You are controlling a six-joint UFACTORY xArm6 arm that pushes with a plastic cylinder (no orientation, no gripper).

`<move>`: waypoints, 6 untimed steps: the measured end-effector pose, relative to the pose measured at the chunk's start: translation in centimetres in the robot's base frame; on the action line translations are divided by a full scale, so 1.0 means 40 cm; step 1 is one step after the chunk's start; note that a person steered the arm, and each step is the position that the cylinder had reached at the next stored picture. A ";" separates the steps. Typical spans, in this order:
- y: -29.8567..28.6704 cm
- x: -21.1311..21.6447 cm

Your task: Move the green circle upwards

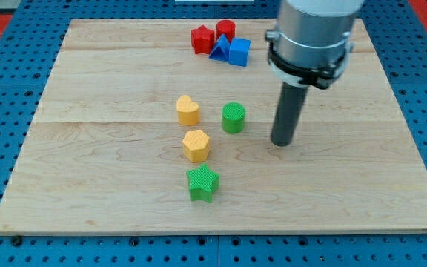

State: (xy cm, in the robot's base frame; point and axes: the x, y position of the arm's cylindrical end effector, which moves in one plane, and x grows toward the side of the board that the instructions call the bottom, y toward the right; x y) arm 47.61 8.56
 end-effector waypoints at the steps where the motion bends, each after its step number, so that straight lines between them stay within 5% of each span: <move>1: -0.038 0.020; 2: -0.124 0.034; 4: -0.133 -0.150; 6: 0.043 -0.249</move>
